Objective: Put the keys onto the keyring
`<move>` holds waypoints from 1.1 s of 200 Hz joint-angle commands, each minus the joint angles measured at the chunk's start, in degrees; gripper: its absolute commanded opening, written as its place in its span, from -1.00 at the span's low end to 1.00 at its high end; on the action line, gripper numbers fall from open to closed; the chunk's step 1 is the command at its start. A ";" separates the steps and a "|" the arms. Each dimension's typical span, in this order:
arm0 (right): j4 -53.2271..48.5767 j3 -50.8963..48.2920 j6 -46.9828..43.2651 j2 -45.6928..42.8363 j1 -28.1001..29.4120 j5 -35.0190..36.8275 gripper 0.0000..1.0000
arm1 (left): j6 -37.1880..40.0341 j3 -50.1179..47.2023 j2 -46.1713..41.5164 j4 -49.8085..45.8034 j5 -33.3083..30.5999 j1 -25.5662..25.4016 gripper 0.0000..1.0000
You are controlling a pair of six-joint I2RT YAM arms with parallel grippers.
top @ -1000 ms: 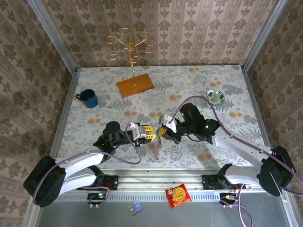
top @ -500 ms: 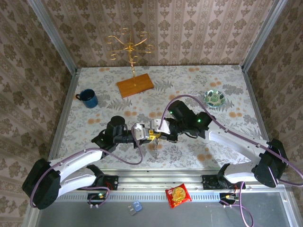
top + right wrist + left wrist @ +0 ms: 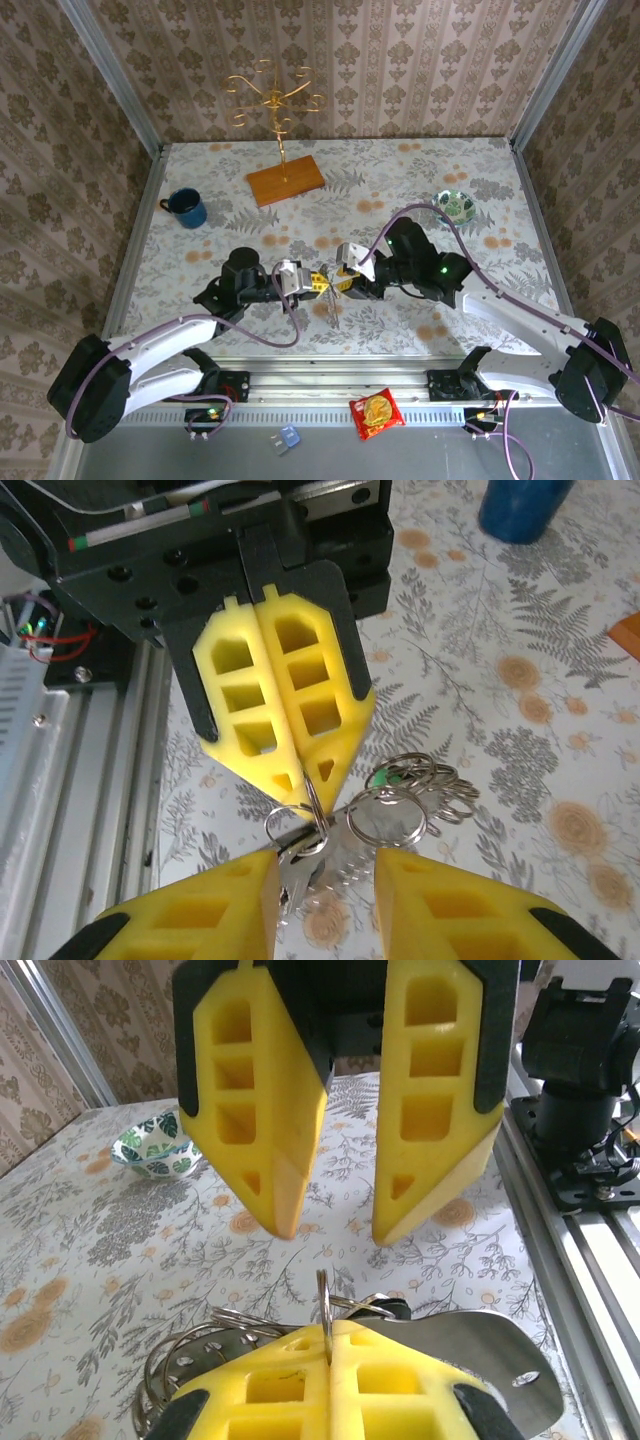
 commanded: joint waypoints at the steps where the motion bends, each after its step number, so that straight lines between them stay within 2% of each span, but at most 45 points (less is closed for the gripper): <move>1: 6.90 -1.93 5.25 -0.24 -0.01 -2.99 -0.35 | -3.98 -1.07 0.00 8.23 3.07 0.49 -1.00; 54: 10.38 -2.44 6.63 1.25 -0.01 -3.54 -0.46 | -5.77 -1.94 0.51 11.50 5.17 0.71 -1.00; 84: 10.30 -1.79 6.76 2.22 0.02 -5.55 -0.66 | -6.69 -2.39 0.92 13.63 5.37 0.67 -1.00; 109: 8.69 -0.63 5.99 3.05 0.03 -7.07 -1.00 | -7.38 -2.64 1.15 14.99 5.09 0.84 -1.00; 114: 8.04 -0.41 5.56 3.06 0.01 -7.09 -1.00 | -7.43 -2.64 1.10 15.03 4.59 0.92 -1.00; 141: 3.91 1.16 2.43 2.60 0.02 -5.94 -1.00 | -6.41 -2.78 -0.31 12.55 1.11 0.93 -0.62; 173: -5.82 5.64 -3.55 3.93 0.16 -3.31 -1.00 | -1.52 -0.15 -2.29 1.22 -1.30 0.89 -0.59; 220: -15.33 11.68 -10.32 8.04 2.22 0.31 -1.00 | 2.33 2.65 -2.29 -5.62 -2.25 0.78 -0.60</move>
